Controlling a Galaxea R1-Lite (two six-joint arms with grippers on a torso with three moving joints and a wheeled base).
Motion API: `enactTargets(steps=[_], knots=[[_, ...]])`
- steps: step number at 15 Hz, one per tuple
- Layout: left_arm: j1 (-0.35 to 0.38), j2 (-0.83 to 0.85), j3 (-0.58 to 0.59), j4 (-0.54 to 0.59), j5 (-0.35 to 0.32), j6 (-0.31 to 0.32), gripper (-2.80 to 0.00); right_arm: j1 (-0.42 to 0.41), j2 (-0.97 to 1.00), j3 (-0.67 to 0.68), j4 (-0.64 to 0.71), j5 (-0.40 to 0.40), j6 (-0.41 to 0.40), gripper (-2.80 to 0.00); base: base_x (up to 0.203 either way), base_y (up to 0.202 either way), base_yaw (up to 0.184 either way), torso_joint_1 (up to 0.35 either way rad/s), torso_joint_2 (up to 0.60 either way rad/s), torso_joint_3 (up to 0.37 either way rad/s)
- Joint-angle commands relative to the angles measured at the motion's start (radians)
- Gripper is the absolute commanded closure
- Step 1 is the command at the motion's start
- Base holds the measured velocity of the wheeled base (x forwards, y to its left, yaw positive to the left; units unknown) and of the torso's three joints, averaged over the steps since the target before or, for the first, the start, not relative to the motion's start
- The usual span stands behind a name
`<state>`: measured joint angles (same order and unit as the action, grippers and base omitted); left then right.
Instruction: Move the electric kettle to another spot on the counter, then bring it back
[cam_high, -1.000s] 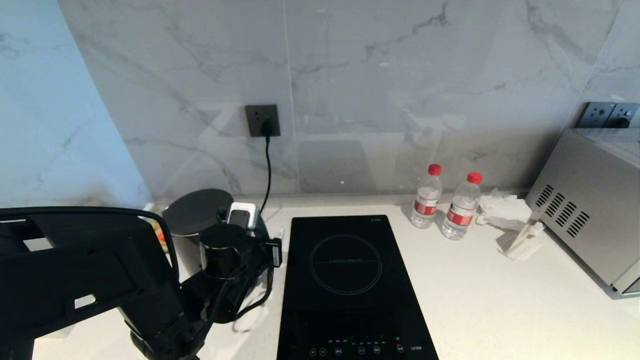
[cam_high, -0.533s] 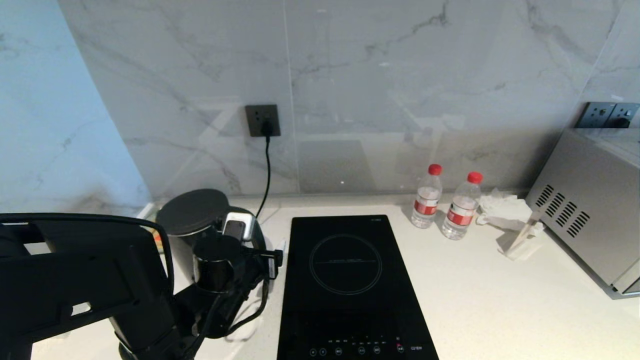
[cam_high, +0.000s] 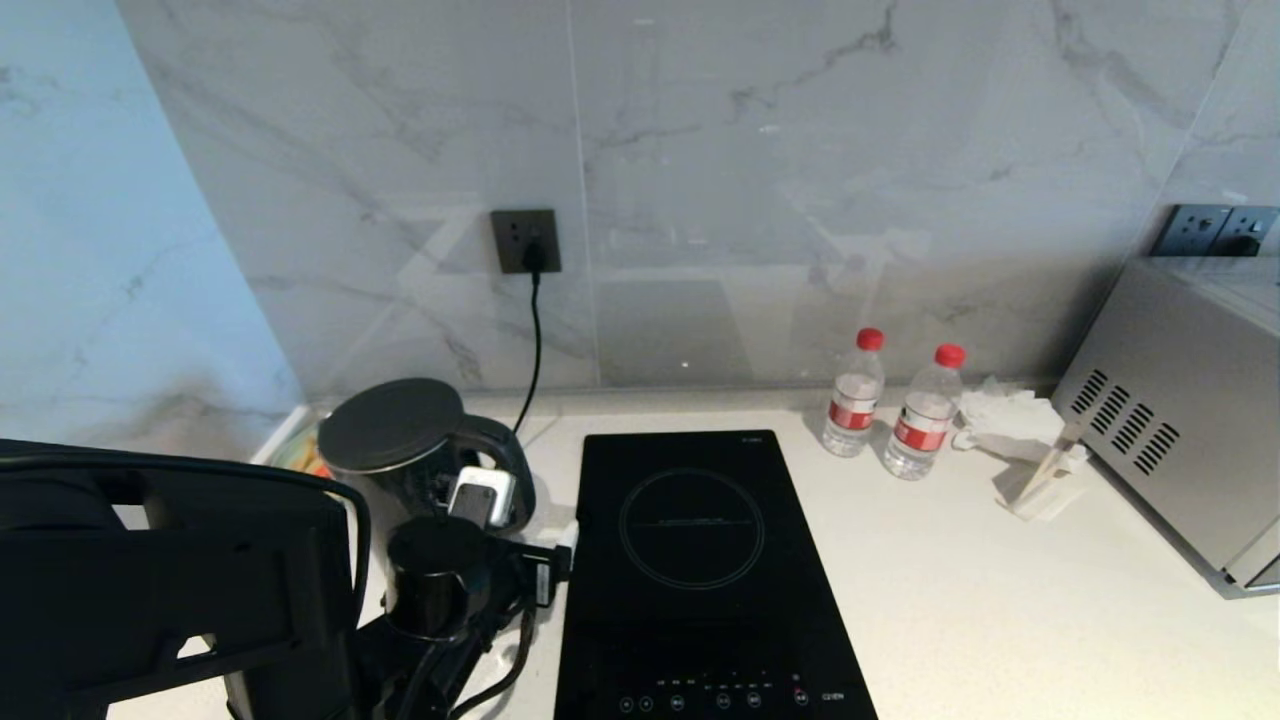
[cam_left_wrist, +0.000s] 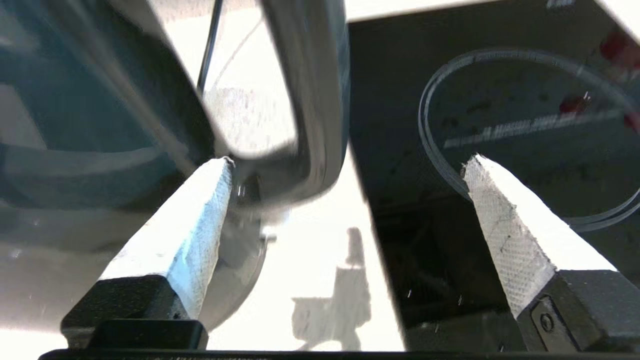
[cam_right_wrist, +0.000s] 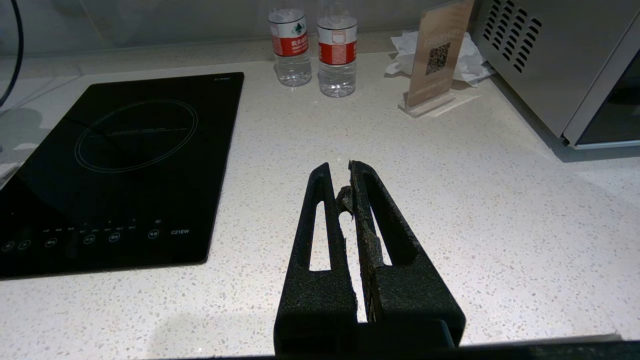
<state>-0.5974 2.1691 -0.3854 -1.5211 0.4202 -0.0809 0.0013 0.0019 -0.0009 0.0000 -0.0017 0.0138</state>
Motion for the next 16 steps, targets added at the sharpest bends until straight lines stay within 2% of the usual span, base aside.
enactTargets(steps=[1, 6, 9, 12, 16], knots=[[-0.001, 0.006, 0.018, -0.009, 0.002, -0.002, -2.8, 0.0, 0.0, -0.001, 0.0, 0.0, 0.0, 0.0, 0.0, 0.0, 0.0, 0.0, 0.0, 0.0], [-0.002, 0.002, 0.097, -0.009, 0.002, -0.017, -2.8, 0.0, 0.0, -0.001, 0.0, 0.0, 0.0, 0.0, 0.0, 0.0, 0.0, 0.0, 0.0, 0.0], [-0.035, 0.034, 0.116, -0.009, 0.001, -0.034, -2.8, 0.0, 0.0, 0.001, 0.0, 0.0, 0.0, 0.0, 0.0, 0.0, 0.0, 0.0, 0.0, 0.0], [-0.072, 0.095, 0.076, -0.009, 0.002, -0.048, -2.8, 0.0, 0.0, -0.001, 0.0, 0.0, 0.0, 0.0, 0.0, 0.0, 0.0, 0.0, 0.0, 0.0], [-0.078, 0.17, -0.037, -0.009, 0.008, -0.09, -2.8, 0.0, 0.0, 0.0, 0.0, 0.0, 0.0, 0.0, 0.0, 0.0, 0.0, 0.0, 0.0, 0.0]])
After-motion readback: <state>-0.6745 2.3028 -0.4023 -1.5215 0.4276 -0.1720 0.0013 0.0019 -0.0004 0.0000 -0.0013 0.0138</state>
